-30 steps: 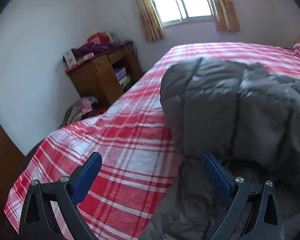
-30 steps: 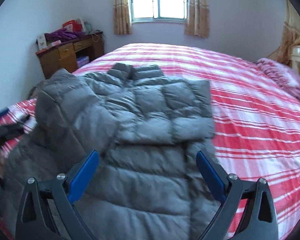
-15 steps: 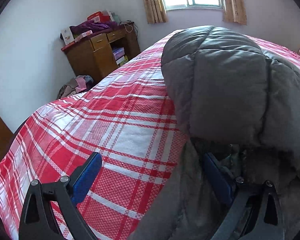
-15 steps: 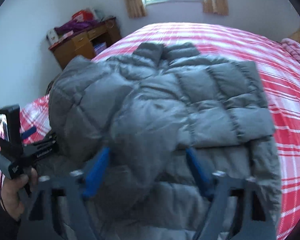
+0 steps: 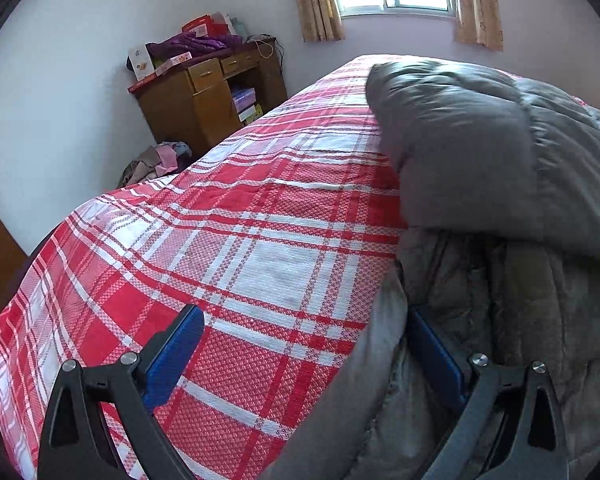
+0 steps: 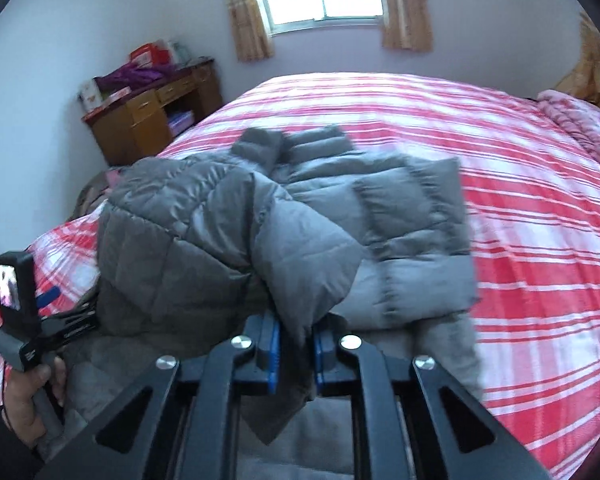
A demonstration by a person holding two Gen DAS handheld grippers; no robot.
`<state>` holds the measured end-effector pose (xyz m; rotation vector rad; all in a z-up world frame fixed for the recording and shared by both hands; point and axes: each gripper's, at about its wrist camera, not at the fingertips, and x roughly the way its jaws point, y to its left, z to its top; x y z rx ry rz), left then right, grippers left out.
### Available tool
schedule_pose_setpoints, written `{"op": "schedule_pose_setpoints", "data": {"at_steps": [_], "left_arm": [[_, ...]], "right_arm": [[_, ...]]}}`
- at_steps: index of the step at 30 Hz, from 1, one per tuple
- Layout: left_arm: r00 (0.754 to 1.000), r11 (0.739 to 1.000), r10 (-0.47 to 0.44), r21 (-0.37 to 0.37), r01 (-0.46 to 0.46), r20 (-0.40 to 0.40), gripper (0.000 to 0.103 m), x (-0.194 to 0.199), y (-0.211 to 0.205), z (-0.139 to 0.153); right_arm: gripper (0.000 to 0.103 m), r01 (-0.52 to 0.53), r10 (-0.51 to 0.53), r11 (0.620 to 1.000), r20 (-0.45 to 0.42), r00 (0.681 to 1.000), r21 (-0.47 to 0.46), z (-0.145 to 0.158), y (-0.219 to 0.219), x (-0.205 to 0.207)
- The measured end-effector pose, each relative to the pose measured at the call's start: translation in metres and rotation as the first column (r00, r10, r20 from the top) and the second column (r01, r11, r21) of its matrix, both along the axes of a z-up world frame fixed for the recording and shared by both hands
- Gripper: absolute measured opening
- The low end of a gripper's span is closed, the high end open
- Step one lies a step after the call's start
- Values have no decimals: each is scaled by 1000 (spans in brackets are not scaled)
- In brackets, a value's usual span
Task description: Fold large clothes
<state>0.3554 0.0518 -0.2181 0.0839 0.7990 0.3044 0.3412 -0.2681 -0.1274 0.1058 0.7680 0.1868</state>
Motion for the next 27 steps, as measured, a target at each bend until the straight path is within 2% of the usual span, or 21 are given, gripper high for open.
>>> {"op": "schedule_pose_setpoints", "data": {"at_steps": [6,8,10,14,17,19,21,23,25,27], "left_arm": [[1000,1000,1,3,-1,-8,100,1,-1,-1],[1000,1000,0,-12,0,-12,101,1,2,-1],[1000,1000,-1,-17,1,-15,101,1,3,-1],[1000,1000,-4,-5,4,-23,101,1,3,-1],[1000,1000,-5,13,6,-29,101,-4,6,-1],[1000,999,-14,30,14,-20,101,-10,8,-1],[1000,999,-16,41,17,-6,101,-19,10,2],[998,997,-55,53,56,-16,101,-26,9,9],[998,995,-67,75,68,-17,101,-31,7,22],[997,994,-79,78,79,-8,101,-33,4,47]], "right_arm": [[15,72,-76,996,-65,995,-57,-26,-23,14],[15,92,-100,990,-68,993,-105,-35,-27,16],[15,107,-115,989,-69,991,-104,-42,-34,17],[15,117,-124,984,-47,991,-132,-40,-37,22],[20,126,-133,982,-38,990,-139,-32,-39,35],[30,116,-123,985,-47,991,-127,-30,-43,40],[66,118,-121,986,-20,992,-116,-25,-45,33],[79,138,-136,986,22,990,-95,-18,-50,20],[79,161,-156,982,56,986,-96,-9,-55,5],[77,178,-170,978,77,982,-112,1,-57,-2]]}}
